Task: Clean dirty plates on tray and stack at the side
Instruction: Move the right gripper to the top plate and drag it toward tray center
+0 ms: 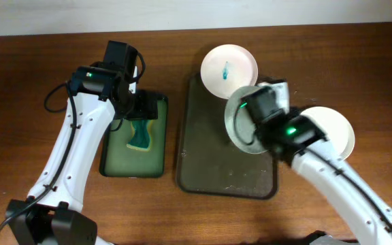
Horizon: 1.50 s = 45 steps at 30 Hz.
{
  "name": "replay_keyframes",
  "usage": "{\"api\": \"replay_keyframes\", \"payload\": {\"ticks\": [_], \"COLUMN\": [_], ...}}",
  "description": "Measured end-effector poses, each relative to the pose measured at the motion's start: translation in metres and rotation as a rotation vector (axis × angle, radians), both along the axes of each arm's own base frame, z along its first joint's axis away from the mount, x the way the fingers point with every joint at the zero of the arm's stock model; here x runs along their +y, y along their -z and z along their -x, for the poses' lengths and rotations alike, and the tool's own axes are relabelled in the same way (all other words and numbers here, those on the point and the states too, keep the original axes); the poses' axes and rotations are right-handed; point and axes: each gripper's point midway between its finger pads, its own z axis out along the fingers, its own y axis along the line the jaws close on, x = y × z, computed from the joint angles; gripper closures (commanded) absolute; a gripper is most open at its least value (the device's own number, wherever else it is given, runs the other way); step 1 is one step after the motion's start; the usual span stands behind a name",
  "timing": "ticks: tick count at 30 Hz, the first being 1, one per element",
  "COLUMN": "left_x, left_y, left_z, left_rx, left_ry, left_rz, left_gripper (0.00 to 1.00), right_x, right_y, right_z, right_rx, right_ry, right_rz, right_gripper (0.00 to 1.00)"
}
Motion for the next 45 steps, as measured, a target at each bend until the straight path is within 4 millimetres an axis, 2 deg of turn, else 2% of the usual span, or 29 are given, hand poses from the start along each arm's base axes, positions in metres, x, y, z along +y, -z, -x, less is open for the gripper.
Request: {"api": "replay_keyframes", "payload": {"ticks": [1,2,3,5,7,9,13,14,15,16,17,19,21,23,25,26,28,29,31,32,34,36,37,39,40,42,43,44,45], "left_x": [0.0,0.0,0.0,0.0,0.0,0.0,0.0,0.0,0.0,0.0,0.0,0.0,0.0,0.0,0.0,0.0,0.0,0.0,0.0,0.0,0.0,0.0,0.0,0.0,0.0,0.0,0.0,0.0,0.0], "left_y": [0.0,0.0,0.0,0.0,0.0,0.0,0.0,0.0,0.0,0.0,0.0,0.0,0.0,0.0,0.0,0.0,0.0,0.0,0.0,0.0,0.0,0.0,0.0,0.0,0.0,0.0,0.0,0.0,0.0], "left_z": [0.0,0.0,0.0,0.0,0.0,0.0,0.0,0.0,0.0,0.0,0.0,0.0,0.0,0.0,0.0,0.0,0.0,0.0,0.0,0.0,0.0,0.0,0.0,0.0,0.0,0.0,0.0,0.0,0.0], "left_rx": [0.0,-0.001,0.0,0.0,0.0,0.0,0.0,0.0,0.0,0.0,0.0,0.0,0.0,0.0,-0.001,0.0,0.0,0.001,0.0,-0.001,0.0,0.001,-0.001,0.001,-0.001,0.0,0.0,0.0,0.0], "left_ry": [0.0,0.0,0.0,0.0,0.0,0.0,0.0,0.0,0.0,0.0,0.0,0.0,0.0,0.0,0.0,0.0,0.0,0.0,0.0,0.0,0.0,0.0,0.0,0.0,0.0,0.0,0.0,0.0,0.0], "left_rz": [0.0,0.0,0.0,0.0,0.0,0.0,0.0,0.0,0.0,0.0,0.0,0.0,0.0,0.0,0.0,0.0,0.0,0.0,0.0,0.0,0.0,0.0,0.0,-0.001,0.0,0.0,0.0,0.0,0.0], "left_gripper": [0.01,0.0,0.0,0.0,0.0,0.01,0.0,0.0,0.01,0.01,0.0,0.01,0.01,0.01,0.0,0.01,0.01,0.01,0.01,0.01,0.01,0.01,0.0,0.01,0.01,0.01,0.01,0.01,0.0], "right_x": [-0.012,-0.034,-0.056,-0.084,-0.135,-0.179,-0.218,-0.221,-0.223,-0.223,-0.222,-0.211,-0.199,-0.181,-0.143,-0.109,-0.062,-0.026,0.029,0.046,0.059,0.053,0.051,0.045,0.041,0.031,0.022,0.017,0.01], "right_y": [0.01,0.017,0.02,0.021,0.025,0.039,0.081,0.092,0.105,0.112,0.118,0.121,0.113,0.092,0.047,0.019,-0.002,-0.009,-0.01,-0.005,0.013,0.041,0.05,0.076,0.087,0.112,0.132,0.142,0.157], "right_z": [-0.002,-0.003,-0.002,0.001,0.011,0.026,0.044,0.047,0.05,0.052,0.054,0.06,0.057,0.044,0.019,0.001,-0.014,-0.022,-0.045,-0.055,-0.078,-0.112,-0.123,-0.159,-0.166,-0.19,-0.194,-0.196,-0.195], "right_rx": [0.049,0.085,0.093,0.098,0.073,0.075,0.162,0.19,0.228,0.254,0.278,0.327,0.323,0.281,0.187,0.123,0.089,0.081,0.05,0.04,0.052,0.078,0.094,0.114,0.129,0.119,0.132,0.141,0.161], "right_ry": [0.041,0.113,0.184,0.278,0.44,0.592,0.759,0.784,0.808,0.815,0.826,0.827,0.793,0.687,0.46,0.276,0.086,-0.044,-0.231,-0.275,-0.287,-0.243,-0.23,-0.197,-0.179,-0.154,-0.129,-0.108,-0.077], "right_rz": [-0.131,-0.269,-0.351,-0.508,-0.606,-0.657,-0.735,-0.748,-0.76,-0.763,-0.768,-0.805,-0.851,-0.858,-0.815,-0.772,-0.748,-0.737,-0.718,-0.706,-0.677,-0.645,-0.637,-0.61,-0.602,-0.572,-0.554,-0.551,-0.546], "right_gripper": [0.96,0.96,0.96,0.96,0.96,0.96,0.95,0.89,0.5,0.37,0.28,0.23,0.19,0.02,0.02,0.02,0.02,0.02,0.28,0.29,0.3,0.3,0.31,0.42,0.5,0.59,0.66,0.76,0.96]}}
